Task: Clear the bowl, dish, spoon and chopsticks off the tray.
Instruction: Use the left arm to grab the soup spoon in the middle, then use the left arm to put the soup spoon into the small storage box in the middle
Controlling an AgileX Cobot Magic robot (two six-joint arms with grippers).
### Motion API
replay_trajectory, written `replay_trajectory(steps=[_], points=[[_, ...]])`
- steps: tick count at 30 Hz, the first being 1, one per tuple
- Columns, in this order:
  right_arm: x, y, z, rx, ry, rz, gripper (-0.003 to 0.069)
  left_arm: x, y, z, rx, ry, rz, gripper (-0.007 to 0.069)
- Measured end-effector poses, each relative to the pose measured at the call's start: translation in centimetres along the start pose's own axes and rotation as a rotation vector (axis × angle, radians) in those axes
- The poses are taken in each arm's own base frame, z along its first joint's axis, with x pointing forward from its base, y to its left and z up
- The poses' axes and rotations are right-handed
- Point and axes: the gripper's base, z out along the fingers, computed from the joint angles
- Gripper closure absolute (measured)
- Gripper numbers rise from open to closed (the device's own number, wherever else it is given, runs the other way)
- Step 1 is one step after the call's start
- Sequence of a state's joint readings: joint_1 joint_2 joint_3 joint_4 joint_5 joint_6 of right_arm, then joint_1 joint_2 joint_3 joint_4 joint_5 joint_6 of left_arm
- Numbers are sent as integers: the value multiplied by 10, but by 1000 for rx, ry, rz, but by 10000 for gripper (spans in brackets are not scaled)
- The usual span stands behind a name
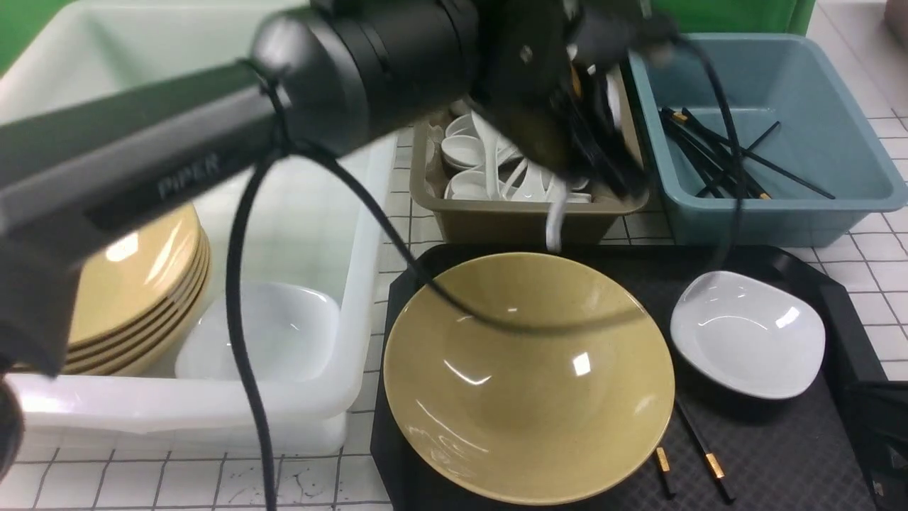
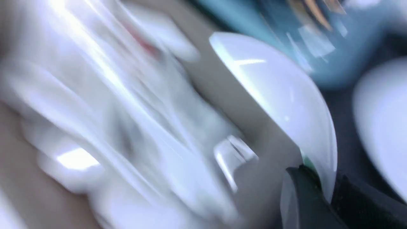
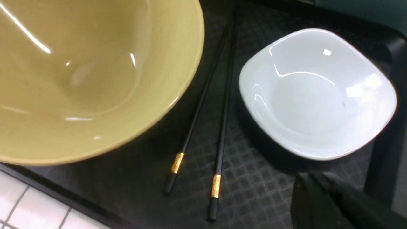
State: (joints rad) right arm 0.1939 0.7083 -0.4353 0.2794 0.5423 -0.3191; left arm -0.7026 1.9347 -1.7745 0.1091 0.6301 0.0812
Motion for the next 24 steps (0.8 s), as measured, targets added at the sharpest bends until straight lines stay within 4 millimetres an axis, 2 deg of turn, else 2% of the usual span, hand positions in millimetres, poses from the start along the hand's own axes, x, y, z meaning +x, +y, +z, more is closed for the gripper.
replay_trajectory(steps=[1,2,3,5,8,10,13,14,15,16,18,20,24], points=[[0,0,0,-1,0,0,614,-2,15,9,-45,-70,2,614],[0,0,0,-1,0,0,614,-2,17,11,-52,-80,4,614],[0,0,0,-1,1,0,613,0,33,25,-95,-134,14,601],[0,0,0,-1,0,1,612,10,50,48,-134,-164,28,553],[0,0,0,-2,0,2,612,31,64,77,-161,-123,54,410],[0,0,0,-2,0,2,611,39,69,83,-174,-79,75,311],[0,0,0,-2,0,2,610,42,72,72,-190,48,68,167],[0,0,0,-2,0,2,610,40,71,60,-193,123,41,125],[0,0,0,-2,0,2,610,41,70,58,-192,140,39,125],[0,0,0,-2,1,2,610,36,63,40,-181,248,3,83],[0,0,0,-2,0,3,610,36,52,20,-152,382,-16,65],[0,0,0,-2,-2,3,610,37,39,12,-107,456,-11,62],[0,1,0,-6,-7,13,610,47,12,18,20,578,36,69]])
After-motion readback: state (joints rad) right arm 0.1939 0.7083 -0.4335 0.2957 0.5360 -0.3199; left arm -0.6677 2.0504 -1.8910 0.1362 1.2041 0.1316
